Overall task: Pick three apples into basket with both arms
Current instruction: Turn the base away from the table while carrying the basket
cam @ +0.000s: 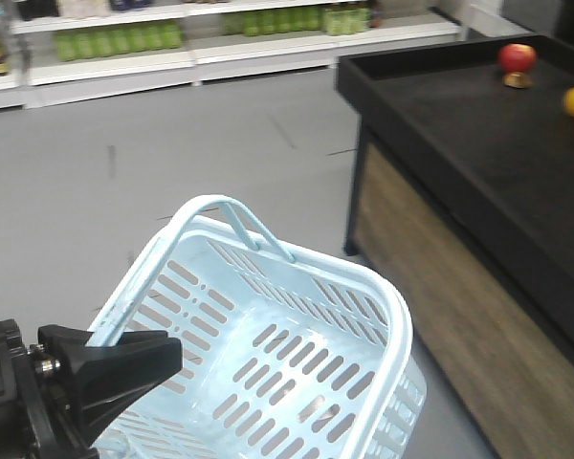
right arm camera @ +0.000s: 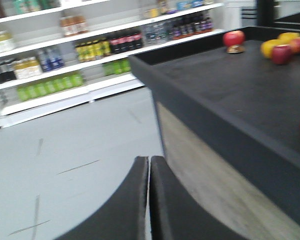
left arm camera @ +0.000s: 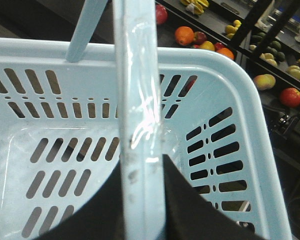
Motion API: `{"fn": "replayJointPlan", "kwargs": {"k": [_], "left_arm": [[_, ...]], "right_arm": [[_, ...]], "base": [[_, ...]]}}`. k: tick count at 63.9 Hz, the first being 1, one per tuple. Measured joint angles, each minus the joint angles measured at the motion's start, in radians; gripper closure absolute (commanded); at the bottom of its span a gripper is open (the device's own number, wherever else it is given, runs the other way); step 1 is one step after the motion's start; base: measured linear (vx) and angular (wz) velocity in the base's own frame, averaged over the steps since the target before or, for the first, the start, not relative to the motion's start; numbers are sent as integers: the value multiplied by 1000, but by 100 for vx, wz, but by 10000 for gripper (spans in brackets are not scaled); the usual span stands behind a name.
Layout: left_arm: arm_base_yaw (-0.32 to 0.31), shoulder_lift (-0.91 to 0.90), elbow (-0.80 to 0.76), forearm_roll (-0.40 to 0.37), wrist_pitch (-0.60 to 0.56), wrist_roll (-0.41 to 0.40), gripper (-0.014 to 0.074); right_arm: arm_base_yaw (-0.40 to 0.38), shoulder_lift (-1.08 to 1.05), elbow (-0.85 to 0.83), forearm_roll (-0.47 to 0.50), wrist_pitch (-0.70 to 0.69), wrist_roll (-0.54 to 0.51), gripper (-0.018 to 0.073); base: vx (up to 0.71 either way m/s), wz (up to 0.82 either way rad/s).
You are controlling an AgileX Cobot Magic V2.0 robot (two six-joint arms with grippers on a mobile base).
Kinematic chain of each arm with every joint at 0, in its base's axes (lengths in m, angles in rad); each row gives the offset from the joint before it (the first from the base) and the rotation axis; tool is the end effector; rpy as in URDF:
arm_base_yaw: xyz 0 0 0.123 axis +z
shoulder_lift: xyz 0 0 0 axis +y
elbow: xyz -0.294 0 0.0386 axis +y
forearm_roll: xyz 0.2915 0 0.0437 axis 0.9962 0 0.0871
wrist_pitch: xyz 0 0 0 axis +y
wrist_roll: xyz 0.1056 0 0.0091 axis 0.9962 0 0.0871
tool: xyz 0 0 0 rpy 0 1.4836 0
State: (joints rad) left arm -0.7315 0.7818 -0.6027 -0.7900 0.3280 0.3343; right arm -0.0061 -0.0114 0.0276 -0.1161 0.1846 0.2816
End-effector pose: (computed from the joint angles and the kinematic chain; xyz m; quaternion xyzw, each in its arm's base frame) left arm 0.1406 -0.1590 0.3154 0.1883 0.7880 -0.3954 0.4328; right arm 0.1030 -0.0029 0.1852 0.0717 0.7422 0.0458 0.6647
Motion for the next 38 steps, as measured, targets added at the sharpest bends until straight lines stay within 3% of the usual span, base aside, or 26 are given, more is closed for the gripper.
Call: {"fn": "replayJointPlan", "kwargs": {"k": [38], "left_arm": [[0, 0, 0, 0, 0, 0, 604]], "right_arm": [[0, 0, 0, 0, 0, 0, 564]], "base": [[-2, 77]]}}
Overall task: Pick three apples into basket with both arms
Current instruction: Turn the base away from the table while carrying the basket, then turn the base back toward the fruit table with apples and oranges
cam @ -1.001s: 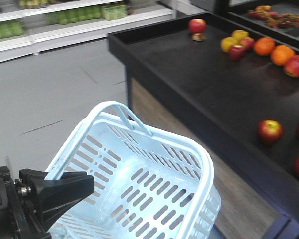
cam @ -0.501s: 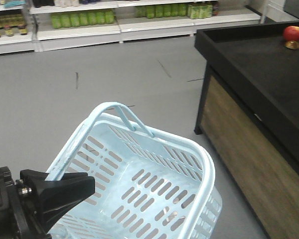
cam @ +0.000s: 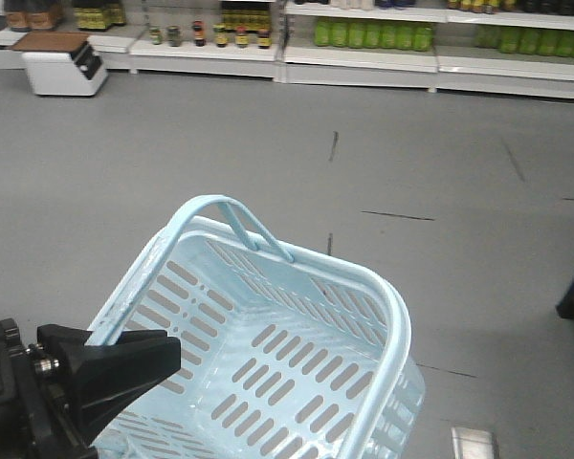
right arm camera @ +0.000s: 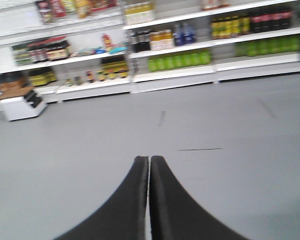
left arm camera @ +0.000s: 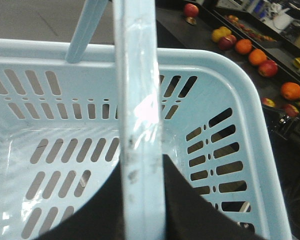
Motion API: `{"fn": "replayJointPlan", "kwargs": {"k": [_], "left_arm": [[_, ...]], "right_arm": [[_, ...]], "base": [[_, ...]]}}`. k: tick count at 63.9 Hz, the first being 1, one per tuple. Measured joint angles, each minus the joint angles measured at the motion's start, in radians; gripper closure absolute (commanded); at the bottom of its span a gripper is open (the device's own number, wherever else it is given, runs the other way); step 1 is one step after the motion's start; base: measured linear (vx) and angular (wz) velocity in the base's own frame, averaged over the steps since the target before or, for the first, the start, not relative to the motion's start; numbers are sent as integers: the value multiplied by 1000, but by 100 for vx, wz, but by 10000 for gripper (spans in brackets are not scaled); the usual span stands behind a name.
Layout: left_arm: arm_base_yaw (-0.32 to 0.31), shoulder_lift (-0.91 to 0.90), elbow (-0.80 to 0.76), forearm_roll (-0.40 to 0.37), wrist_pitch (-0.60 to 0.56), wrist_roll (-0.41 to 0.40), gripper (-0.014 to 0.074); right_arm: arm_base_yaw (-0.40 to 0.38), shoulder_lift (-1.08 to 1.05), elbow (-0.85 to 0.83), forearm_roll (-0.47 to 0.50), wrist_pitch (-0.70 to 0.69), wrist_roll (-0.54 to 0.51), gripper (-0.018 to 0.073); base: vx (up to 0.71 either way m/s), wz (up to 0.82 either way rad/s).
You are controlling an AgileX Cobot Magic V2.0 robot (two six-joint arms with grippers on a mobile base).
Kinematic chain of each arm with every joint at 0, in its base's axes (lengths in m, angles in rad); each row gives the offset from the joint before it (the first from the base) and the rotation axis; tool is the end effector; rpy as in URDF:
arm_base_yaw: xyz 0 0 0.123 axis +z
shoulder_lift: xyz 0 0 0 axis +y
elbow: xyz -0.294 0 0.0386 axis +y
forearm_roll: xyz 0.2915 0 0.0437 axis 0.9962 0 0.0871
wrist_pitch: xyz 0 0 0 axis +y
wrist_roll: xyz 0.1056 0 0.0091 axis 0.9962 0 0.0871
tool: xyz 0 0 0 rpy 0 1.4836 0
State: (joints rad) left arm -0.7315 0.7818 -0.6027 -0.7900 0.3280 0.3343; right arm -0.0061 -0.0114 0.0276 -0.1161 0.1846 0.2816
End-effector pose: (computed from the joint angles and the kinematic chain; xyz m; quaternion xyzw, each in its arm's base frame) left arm 0.1406 -0.1590 0.3154 0.1883 0.7880 -0.3954 0.4328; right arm 0.1030 -0.0029 0.1852 0.0717 0.7422 0.0458 0.6647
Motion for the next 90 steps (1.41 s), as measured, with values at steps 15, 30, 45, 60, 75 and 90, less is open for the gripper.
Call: {"fn": "replayJointPlan", "kwargs": {"k": [15, 30, 45, 60, 75, 90], "left_arm": [[0, -6, 0, 0, 0, 0, 604], [0, -6, 0, 0, 0, 0, 604], [0, -6, 0, 0, 0, 0, 604], [0, -6, 0, 0, 0, 0, 604], [0, -6, 0, 0, 0, 0, 604], [0, -6, 0, 0, 0, 0, 604]], "right_arm": [[0, 0, 0, 0, 0, 0, 564], [0, 0, 0, 0, 0, 0, 564], [0, 0, 0, 0, 0, 0, 564], [0, 0, 0, 0, 0, 0, 564], [0, 0, 0, 0, 0, 0, 564], [0, 0, 0, 0, 0, 0, 564]], "base": [[13, 62], [18, 33], [23, 8], [28, -14], [31, -26], [31, -27]]}}
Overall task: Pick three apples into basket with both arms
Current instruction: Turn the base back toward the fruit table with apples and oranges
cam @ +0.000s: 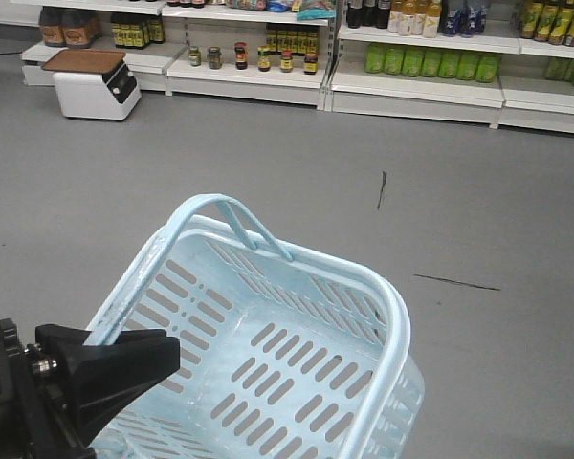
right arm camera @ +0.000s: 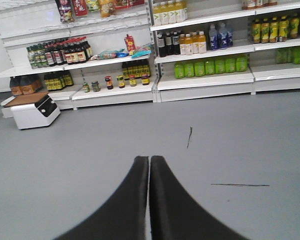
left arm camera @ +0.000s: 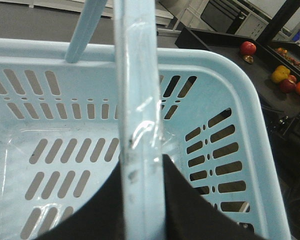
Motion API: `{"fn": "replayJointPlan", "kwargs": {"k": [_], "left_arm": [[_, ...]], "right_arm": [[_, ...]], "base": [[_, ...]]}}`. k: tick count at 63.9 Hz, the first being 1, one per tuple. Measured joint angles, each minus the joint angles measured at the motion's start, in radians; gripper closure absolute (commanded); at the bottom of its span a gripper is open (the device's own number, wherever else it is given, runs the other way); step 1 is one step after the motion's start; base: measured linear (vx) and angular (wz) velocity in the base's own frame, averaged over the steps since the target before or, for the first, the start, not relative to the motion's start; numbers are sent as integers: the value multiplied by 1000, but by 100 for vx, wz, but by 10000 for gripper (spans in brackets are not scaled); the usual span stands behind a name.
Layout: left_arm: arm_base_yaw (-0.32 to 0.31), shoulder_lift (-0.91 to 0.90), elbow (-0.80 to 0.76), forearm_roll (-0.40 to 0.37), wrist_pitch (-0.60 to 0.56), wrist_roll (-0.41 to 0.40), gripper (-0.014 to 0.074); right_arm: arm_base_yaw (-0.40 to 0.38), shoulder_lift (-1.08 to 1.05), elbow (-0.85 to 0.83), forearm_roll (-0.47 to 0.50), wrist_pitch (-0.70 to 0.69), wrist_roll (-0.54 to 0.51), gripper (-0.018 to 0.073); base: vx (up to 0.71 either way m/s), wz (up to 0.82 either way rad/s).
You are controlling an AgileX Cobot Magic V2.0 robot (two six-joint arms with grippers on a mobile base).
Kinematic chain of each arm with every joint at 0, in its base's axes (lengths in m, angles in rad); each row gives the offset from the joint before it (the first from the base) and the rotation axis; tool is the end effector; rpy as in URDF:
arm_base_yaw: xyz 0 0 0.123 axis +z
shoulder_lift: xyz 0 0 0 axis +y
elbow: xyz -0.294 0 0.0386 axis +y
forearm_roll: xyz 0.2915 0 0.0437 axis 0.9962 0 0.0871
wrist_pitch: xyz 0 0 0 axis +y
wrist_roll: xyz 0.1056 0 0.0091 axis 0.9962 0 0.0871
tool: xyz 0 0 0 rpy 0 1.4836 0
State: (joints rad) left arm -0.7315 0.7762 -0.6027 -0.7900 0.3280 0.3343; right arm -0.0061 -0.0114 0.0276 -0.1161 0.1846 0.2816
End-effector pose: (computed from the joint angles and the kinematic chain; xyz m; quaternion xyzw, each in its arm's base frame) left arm 0.1398 -0.1582 0.3166 0.1883 0.7863 -0.3965 0.4348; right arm 0.1030 -0.0029 0.1852 0.0717 0.7422 0.0458 0.6647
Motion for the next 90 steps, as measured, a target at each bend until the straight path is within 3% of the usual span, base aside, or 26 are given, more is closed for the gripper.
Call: {"fn": "replayJointPlan", "kwargs": {"k": [58, 90], "left_arm": [[0, 0, 0, 0, 0, 0, 604], [0, 0, 0, 0, 0, 0, 603]], "right_arm": [[0, 0, 0, 0, 0, 0, 564], [0, 0, 0, 0, 0, 0, 564]], "base": [[28, -27], [21, -57]]}}
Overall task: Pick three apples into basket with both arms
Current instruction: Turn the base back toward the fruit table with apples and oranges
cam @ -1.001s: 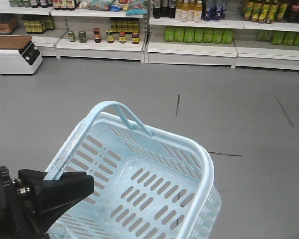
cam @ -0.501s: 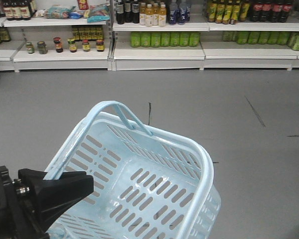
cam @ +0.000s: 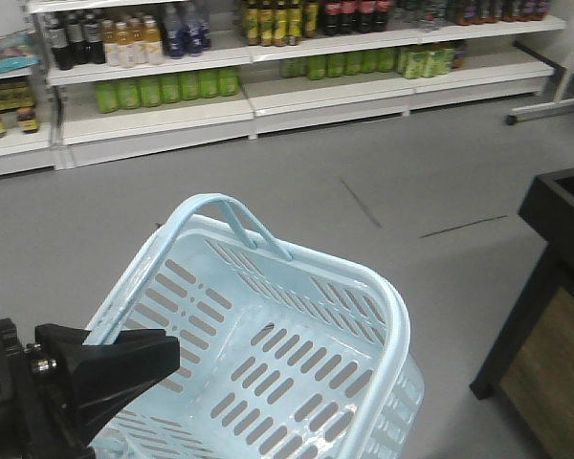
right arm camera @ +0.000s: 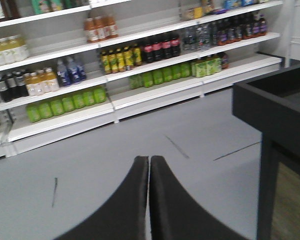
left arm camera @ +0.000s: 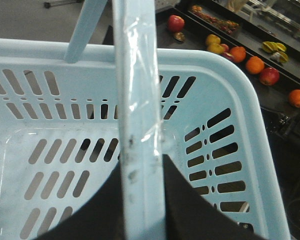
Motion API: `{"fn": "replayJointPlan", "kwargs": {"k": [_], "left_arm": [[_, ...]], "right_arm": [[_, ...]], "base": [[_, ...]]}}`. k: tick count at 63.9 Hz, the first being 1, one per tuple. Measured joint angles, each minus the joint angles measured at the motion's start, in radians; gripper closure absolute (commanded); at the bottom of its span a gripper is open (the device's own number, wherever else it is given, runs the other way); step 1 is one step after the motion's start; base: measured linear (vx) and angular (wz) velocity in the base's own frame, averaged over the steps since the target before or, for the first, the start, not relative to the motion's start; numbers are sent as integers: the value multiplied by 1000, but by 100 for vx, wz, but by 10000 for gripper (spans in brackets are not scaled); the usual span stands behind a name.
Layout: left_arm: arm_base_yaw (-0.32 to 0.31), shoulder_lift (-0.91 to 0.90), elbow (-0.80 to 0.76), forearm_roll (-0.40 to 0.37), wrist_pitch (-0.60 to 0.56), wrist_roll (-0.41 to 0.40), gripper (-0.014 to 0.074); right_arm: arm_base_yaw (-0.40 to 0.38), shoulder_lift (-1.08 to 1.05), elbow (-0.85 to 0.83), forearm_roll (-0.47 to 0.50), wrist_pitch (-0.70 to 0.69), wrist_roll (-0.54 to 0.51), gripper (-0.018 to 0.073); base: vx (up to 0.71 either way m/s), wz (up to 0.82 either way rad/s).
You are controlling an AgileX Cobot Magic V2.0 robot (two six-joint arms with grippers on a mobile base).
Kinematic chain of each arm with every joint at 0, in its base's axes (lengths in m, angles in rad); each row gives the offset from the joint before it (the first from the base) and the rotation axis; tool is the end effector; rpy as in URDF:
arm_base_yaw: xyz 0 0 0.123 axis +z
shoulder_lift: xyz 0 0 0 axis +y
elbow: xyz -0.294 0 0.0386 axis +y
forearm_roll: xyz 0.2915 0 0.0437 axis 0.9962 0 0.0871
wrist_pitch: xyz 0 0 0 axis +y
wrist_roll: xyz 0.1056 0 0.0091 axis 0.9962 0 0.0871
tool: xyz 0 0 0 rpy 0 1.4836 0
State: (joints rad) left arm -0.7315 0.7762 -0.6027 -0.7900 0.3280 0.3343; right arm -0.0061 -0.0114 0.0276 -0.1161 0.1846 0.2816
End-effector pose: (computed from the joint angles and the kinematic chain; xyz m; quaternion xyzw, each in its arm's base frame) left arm 0.1398 -0.1582 0.3166 0.1883 0.7863 -0.3965 0.4348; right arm 0.1030 -0.0029 0.1852 0.0717 0.7422 0.0458 0.6647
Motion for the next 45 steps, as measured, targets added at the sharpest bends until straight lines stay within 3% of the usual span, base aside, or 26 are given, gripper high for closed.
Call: {"fn": "replayJointPlan", "kwargs": {"k": [45], "left_arm": [[0, 0, 0, 0, 0, 0, 603]], "right_arm": [[0, 0, 0, 0, 0, 0, 564]], "base": [[13, -66]]}}
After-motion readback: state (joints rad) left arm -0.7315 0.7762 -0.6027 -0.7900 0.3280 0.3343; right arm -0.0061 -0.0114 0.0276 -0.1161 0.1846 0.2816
